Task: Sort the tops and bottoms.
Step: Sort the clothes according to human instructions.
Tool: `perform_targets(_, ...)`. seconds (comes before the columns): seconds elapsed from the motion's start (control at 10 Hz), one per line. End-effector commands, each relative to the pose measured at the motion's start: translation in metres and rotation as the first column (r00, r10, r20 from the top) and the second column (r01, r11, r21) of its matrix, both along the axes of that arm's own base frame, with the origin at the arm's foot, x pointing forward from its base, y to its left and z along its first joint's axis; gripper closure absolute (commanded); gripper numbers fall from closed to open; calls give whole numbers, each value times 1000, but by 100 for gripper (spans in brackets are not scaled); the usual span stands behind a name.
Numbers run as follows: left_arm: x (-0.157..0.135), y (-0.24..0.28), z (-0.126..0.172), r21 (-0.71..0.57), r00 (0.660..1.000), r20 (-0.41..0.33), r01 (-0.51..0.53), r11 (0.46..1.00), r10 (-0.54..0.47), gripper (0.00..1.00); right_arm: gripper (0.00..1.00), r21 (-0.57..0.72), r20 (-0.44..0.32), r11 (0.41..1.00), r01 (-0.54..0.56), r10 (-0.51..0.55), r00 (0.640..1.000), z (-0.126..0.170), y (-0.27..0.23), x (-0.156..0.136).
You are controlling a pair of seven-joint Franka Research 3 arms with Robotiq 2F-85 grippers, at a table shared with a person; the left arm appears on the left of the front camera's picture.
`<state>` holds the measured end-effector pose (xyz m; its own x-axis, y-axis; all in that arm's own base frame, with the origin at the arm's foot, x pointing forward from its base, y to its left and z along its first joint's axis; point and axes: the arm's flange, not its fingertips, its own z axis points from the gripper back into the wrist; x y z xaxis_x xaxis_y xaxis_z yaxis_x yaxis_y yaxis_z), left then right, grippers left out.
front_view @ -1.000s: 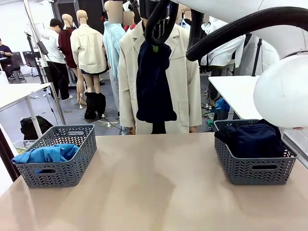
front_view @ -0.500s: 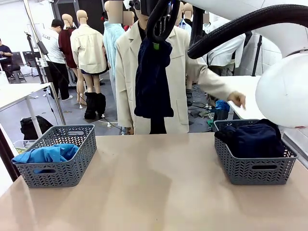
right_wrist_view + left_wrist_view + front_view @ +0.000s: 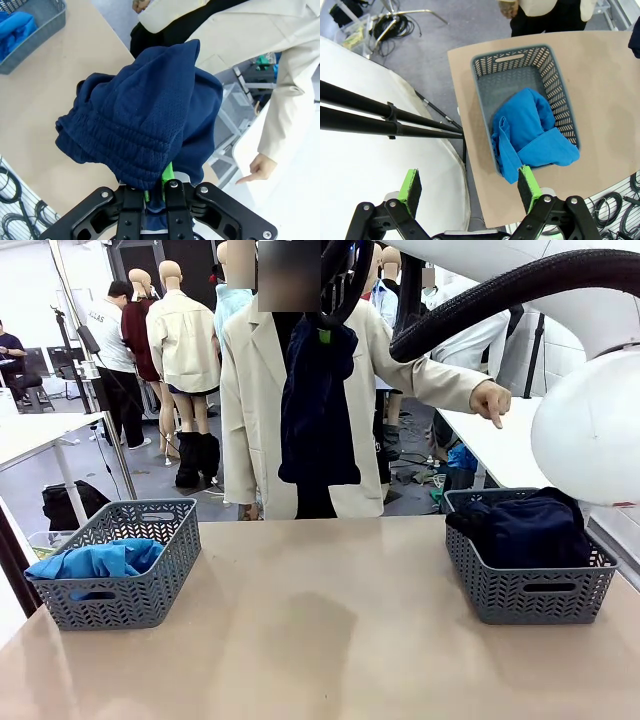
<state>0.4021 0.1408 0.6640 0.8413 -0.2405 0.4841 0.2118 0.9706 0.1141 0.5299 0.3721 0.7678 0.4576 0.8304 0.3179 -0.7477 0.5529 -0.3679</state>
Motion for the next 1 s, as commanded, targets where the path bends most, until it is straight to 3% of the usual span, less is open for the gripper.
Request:
perform_targets(0.0,0,0,3,-9,1000,-9,-9,1000,9,0,100,6,19,1000,-1,1,1000,3,-1,0)
perform_targets(0.9,0,0,3,-9,1000,-9,-9,1000,9,0,100,0,0,1000,0,0,1000,0,0,0)
